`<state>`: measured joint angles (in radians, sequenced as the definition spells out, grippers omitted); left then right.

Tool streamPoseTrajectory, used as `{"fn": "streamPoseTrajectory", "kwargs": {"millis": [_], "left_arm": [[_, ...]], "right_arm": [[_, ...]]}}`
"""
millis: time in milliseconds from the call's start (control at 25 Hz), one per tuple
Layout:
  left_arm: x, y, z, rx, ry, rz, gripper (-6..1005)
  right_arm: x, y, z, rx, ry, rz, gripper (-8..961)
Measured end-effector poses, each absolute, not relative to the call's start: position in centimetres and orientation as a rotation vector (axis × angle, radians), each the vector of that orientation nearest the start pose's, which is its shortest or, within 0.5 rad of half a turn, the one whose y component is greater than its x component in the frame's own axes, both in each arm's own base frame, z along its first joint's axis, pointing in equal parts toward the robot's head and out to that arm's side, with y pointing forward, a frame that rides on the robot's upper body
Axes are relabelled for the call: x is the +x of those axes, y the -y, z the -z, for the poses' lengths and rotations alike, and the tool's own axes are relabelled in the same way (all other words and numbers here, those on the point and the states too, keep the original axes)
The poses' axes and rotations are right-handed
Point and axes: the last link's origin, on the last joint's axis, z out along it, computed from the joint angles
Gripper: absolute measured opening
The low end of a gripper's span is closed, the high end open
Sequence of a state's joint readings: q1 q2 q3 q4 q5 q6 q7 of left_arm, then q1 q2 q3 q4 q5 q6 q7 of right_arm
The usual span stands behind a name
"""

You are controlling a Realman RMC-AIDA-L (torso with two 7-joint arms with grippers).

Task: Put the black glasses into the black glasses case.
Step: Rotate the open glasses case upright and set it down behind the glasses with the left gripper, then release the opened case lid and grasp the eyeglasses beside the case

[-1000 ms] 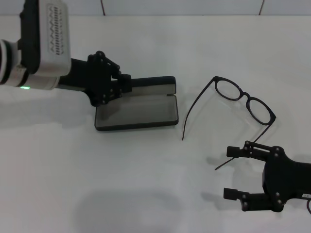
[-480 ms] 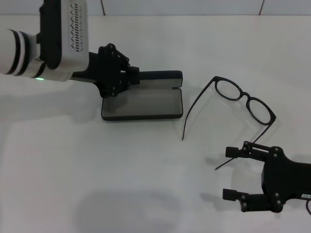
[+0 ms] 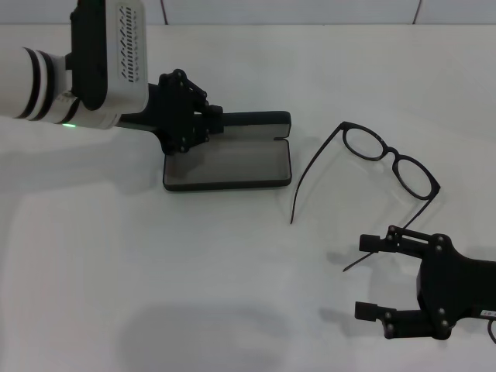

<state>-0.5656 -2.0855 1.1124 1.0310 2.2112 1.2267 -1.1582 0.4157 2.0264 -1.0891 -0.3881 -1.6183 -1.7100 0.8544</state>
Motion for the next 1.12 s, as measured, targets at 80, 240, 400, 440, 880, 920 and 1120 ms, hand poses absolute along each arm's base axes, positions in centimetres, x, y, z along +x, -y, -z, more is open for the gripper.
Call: {"fn": "streamPoseTrajectory", "kwargs": {"millis": [80, 240, 400, 440, 880, 920, 1120], "left_arm": [[-21.7, -38.6, 0.1, -2.698, -0.385, -0.110, 323], [-21.7, -38.6, 0.1, -2.695, -0.372, -0.100, 333], [-21.9, -38.7, 0.1, -2.661, -0.355, -0.090, 342], [-22.0, -38.7, 0.2, -2.647, -0.353, -0.084, 345], [-22.0, -38.3, 0.9, -2.623, -0.383, -0.085, 370], [-21.9, -38.3, 0.8, -2.623, -0.386, -0.081, 373], [-20.9, -37.5, -0.1, -2.652, -0.329, 0.002, 435]], "right_arm": [[26.8, -25.4, 3.7, -2.860, -0.169, -0.998, 809], [26.8, -25.4, 3.7, -2.861, -0.169, -0.999, 809], [26.8, -25.4, 3.7, -2.862, -0.169, -0.998, 808], [26.8, -25.4, 3.7, -2.862, -0.169, -0.998, 808], [26.9, -25.4, 3.7, -2.862, -0.169, -0.997, 806], [26.9, -25.4, 3.6, -2.862, -0.169, -0.997, 805], [26.9, -25.5, 3.5, -2.855, -0.169, -0.998, 804]]}}
